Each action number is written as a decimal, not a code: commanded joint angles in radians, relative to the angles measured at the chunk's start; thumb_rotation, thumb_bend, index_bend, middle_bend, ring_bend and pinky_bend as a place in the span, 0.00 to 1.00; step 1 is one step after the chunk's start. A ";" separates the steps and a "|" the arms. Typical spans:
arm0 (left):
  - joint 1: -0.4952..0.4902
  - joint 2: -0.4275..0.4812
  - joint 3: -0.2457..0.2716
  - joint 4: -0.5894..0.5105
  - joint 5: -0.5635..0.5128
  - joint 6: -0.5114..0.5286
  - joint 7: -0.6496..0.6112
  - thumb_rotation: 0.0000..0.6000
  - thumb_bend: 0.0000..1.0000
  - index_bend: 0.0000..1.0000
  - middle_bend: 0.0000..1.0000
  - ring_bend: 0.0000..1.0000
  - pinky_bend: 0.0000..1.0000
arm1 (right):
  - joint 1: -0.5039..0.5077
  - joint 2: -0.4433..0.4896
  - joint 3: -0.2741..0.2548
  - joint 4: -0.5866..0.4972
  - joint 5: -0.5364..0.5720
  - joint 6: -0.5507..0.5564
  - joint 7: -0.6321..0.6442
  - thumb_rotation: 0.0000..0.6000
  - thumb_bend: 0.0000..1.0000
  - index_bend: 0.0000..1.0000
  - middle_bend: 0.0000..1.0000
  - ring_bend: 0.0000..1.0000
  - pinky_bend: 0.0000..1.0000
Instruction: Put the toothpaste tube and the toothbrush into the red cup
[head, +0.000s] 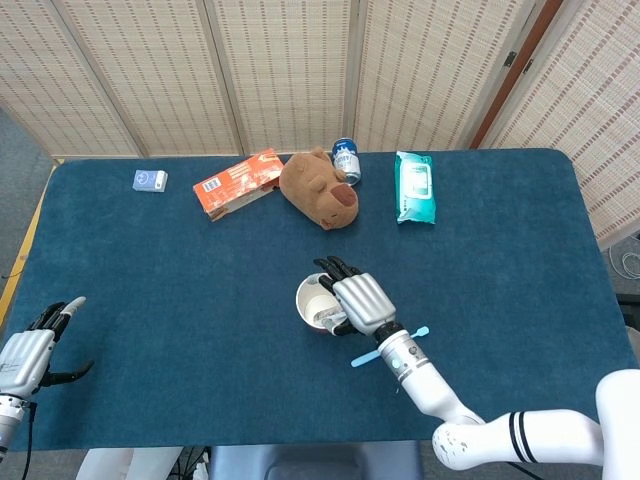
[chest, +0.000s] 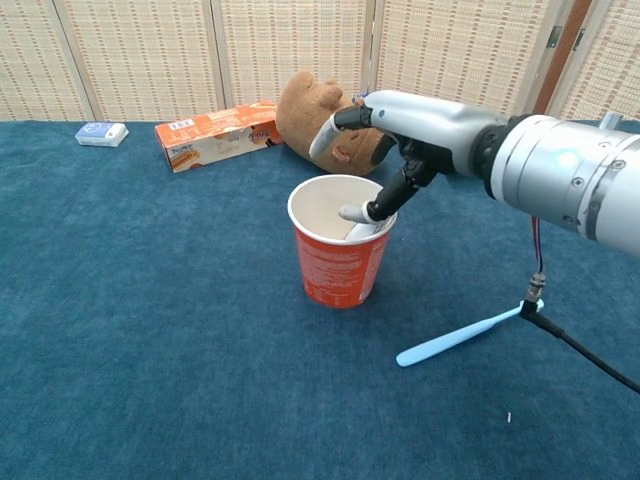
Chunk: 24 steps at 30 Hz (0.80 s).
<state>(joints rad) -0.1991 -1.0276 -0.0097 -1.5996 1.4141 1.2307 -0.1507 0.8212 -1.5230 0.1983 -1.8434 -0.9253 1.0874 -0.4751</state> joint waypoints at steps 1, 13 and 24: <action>0.000 -0.001 0.000 0.000 0.000 0.000 0.000 1.00 0.22 0.02 0.15 0.09 0.26 | -0.001 0.003 0.000 -0.002 -0.003 0.000 0.002 1.00 0.19 0.26 0.10 0.00 0.24; 0.000 0.000 0.000 0.000 -0.001 -0.001 0.000 1.00 0.22 0.02 0.15 0.09 0.26 | -0.009 0.015 0.000 -0.017 -0.020 0.006 0.009 1.00 0.19 0.26 0.10 0.00 0.24; 0.000 -0.003 0.001 0.000 0.002 0.002 0.011 1.00 0.22 0.02 0.15 0.09 0.26 | -0.061 0.139 -0.010 -0.161 -0.113 0.097 -0.030 1.00 0.19 0.26 0.09 0.00 0.24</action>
<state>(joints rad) -0.1991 -1.0305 -0.0086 -1.5989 1.4155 1.2320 -0.1409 0.7752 -1.4102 0.1933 -1.9772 -1.0181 1.1631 -0.4902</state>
